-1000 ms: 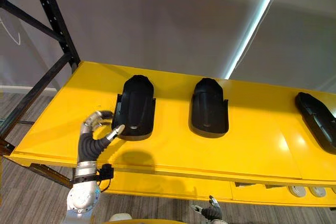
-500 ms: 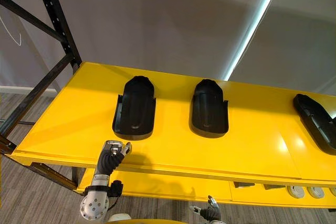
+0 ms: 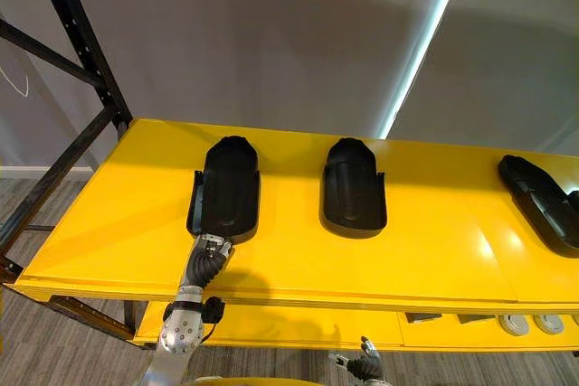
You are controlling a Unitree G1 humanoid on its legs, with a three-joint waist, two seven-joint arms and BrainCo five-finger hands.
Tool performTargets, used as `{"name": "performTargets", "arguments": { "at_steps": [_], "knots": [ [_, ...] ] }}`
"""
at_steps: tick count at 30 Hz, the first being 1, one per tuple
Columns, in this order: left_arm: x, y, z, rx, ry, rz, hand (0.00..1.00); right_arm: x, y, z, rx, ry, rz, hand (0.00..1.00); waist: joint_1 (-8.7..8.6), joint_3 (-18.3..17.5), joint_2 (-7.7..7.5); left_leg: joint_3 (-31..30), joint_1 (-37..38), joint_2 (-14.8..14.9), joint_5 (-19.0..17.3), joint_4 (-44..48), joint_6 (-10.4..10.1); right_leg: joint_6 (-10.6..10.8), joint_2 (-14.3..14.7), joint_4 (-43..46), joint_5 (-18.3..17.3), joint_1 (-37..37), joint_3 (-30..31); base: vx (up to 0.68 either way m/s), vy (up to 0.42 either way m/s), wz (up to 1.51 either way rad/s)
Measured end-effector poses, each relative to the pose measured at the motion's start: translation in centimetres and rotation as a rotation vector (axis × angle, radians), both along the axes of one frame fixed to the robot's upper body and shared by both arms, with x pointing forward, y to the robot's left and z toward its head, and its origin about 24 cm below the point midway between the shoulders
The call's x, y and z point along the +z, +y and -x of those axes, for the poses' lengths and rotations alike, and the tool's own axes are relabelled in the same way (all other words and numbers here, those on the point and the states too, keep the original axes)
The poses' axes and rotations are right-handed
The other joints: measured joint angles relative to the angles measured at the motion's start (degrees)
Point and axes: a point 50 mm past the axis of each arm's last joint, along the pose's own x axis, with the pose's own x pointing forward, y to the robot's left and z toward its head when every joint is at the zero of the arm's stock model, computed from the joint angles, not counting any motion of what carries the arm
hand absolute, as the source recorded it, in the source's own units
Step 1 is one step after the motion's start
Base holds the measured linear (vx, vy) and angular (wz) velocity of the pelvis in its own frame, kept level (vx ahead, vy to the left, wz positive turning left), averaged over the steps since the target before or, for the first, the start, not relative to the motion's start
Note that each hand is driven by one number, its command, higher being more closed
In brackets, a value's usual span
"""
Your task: Walk over and take plastic housings, then place them on the shelf
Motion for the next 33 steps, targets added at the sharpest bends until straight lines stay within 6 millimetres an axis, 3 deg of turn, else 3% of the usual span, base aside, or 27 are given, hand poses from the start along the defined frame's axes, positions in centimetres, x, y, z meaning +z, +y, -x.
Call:
{"name": "performTargets", "arguments": {
  "at_steps": [10,14,26,29,32,33],
  "knots": [
    [-0.3,0.4,-1.8,0.061,0.001,-0.009,1.00,0.2,-0.4,-0.9,0.004,-0.014,0.012,0.00,-0.43,-0.39,0.95,1.10,2.37,-0.15,3.32,-5.73,-0.44,-0.23,0.23,-2.00,1.52,0.01,0.78,0.00,-0.015,-0.04],
    [-0.3,1.0,-2.0,0.088,0.002,-0.015,1.00,0.1,-0.3,-1.1,-0.014,-0.015,0.005,0.00,-1.46,-0.34,0.67,1.11,3.27,-0.97,4.67,-8.10,-0.19,-0.01,0.06,-2.16,1.68,-0.11,0.84,-0.01,-0.004,0.02],
    [0.1,1.1,-2.8,0.090,-0.020,-0.027,1.00,0.0,0.0,-0.9,-0.017,-0.003,-0.004,0.00,-1.51,-0.40,-0.48,1.11,4.48,-2.28,6.11,-11.22,0.24,0.49,-0.92,-3.79,2.71,0.29,1.05,0.00,0.003,0.00],
    [3.5,1.1,-3.1,0.080,-0.165,-0.010,1.00,-0.2,0.2,-0.6,-0.018,0.009,-0.010,0.00,-1.51,0.31,-1.47,-0.14,3.04,-2.27,5.89,-10.18,0.22,0.79,-0.95,-3.76,2.42,0.66,0.47,-0.02,0.002,0.22],
    [10.8,1.1,-2.3,0.034,-0.497,0.038,1.00,-0.4,0.2,-0.3,-0.019,0.026,-0.013,0.00,-1.44,0.58,-1.82,-1.82,1.64,-2.12,3.69,-7.01,0.37,1.07,-0.96,-2.76,1.43,1.15,-0.72,-0.01,-0.001,0.17],
    [12.2,1.2,-1.8,0.024,-0.570,0.049,1.00,-0.4,0.2,-0.3,-0.021,0.025,-0.015,0.00,-1.41,0.61,-1.78,-1.86,1.44,-2.10,3.32,-6.37,0.33,1.05,-0.96,-2.48,1.23,1.21,-0.80,0.01,0.006,0.12]
  ]
}}
